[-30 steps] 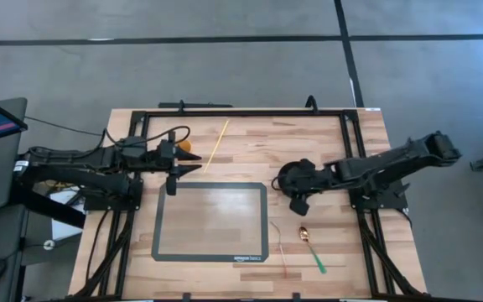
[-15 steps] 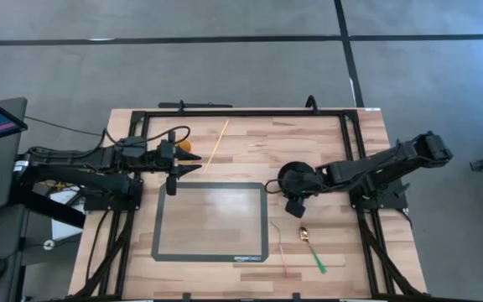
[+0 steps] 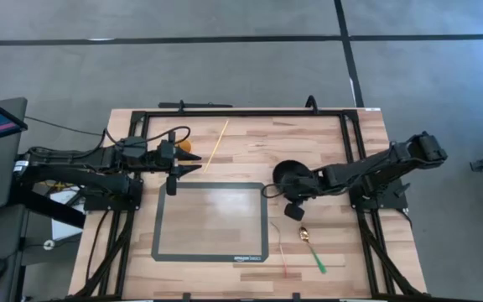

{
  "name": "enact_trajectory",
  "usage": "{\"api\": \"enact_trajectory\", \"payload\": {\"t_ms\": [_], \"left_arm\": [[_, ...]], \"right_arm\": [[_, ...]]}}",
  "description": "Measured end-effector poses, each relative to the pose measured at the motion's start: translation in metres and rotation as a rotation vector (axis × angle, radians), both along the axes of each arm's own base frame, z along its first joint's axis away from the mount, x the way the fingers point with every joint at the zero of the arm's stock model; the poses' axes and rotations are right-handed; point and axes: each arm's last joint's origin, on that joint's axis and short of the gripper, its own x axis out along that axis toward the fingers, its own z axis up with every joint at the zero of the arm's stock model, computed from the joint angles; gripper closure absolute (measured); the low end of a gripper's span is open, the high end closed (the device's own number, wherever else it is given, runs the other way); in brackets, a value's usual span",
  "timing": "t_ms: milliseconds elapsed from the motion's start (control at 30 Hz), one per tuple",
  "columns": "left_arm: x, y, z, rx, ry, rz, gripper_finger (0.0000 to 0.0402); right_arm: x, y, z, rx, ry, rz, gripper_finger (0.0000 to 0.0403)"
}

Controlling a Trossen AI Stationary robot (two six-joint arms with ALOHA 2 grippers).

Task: Pick & Place Utensil
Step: Put the black bowl in the center of the silicone mat

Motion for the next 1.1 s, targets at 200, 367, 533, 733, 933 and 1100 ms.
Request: {"api": "enact_trajectory", "payload": {"t_ms": [200,367,533,733,933,1100], "left_arm": [[0.000,0.000,0.000,0.000,0.000,0.000,0.0289],[0.000,0.000,0.000,0.000,-0.003,0.000,0.0289],[-0.001,0.000,0.002,-0.007,-0.014,0.001,0.0289],[-0.008,0.000,0.007,-0.010,-0.054,0.001,0.0289],[-0.021,0.000,0.017,-0.004,-0.132,0.000,0.0289],[-0.030,0.000,0.023,-0.004,-0.174,0.000,0.0289]], "right_arm": [[0.014,0.015,0.056,0.044,-0.257,0.102,0.0398],[0.032,0.039,0.107,-0.066,-0.642,0.343,0.0395],[0.050,0.066,0.115,-0.122,-0.922,0.577,0.0400],[0.091,0.083,0.077,-0.089,-0.831,0.622,0.0399],[0.138,0.082,0.064,-0.115,-0.664,0.614,0.0401],[0.176,0.094,0.047,-0.097,-0.499,0.656,0.0402]]}}
